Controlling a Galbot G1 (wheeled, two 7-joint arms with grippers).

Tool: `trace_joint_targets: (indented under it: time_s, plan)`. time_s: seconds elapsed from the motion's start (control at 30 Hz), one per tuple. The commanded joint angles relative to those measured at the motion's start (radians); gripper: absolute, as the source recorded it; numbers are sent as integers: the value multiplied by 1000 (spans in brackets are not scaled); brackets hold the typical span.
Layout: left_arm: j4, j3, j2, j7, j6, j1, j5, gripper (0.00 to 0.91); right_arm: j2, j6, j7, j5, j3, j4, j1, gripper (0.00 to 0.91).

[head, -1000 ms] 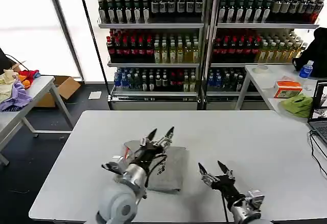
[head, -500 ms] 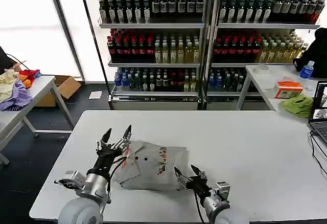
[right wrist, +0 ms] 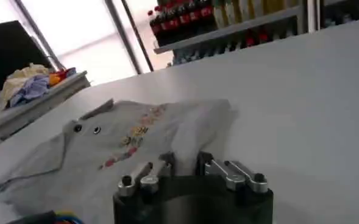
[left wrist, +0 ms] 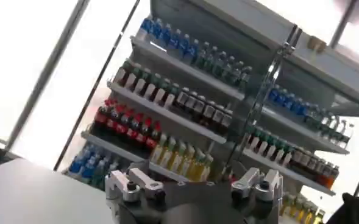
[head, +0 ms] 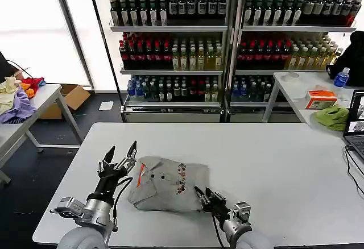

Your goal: Fold and organize the clothes.

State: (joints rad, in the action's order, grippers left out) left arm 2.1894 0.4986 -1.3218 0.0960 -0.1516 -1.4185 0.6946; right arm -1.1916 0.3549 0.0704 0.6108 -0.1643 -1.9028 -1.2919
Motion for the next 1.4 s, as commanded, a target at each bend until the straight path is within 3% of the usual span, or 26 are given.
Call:
trace_joint_targets:
  time_s: [0.03,0.27,0.4,0.47,0.6,0.67,0.77,0.9,1.0,1.13,1.27,1.4]
  plan:
    - [8,23,-2,-5,11,-25,21,907,68,-12,-91,-15,-122,-22,-10,0]
    - [2,24,-13,-7,14,-50,26,907,148,6,-155,-32,-285,-21,-41,0]
    - [0,13,-15,-7,13,-59,29,907,169,32,-154,-58,-339,-16,-53,0]
    - [2,10,-16,-6,12,-59,29,907,165,53,-141,-96,-351,-21,-66,907]
    - [8,5,-13,-8,11,-59,29,907,150,95,-89,-129,-381,-118,-110,907]
    - [10,5,-12,-9,11,-60,29,907,141,107,-93,-187,-406,-164,-138,907]
    - [12,6,-11,-11,11,-64,29,907,138,85,-73,-249,-422,-203,-169,907]
    - [13,9,-6,-15,12,-69,29,907,109,42,-22,-245,-387,-216,-121,907]
    - [13,10,-3,-16,12,-70,26,907,80,40,-15,-245,-237,-193,-12,907]
    - [12,28,1,-38,20,-90,-12,907,7,49,77,-278,-13,-50,148,907]
    - [16,47,3,-47,25,-115,-14,907,-57,82,150,-321,112,66,227,907]
    - [20,61,-3,-49,34,-137,-11,907,-96,107,199,-354,145,146,246,907]
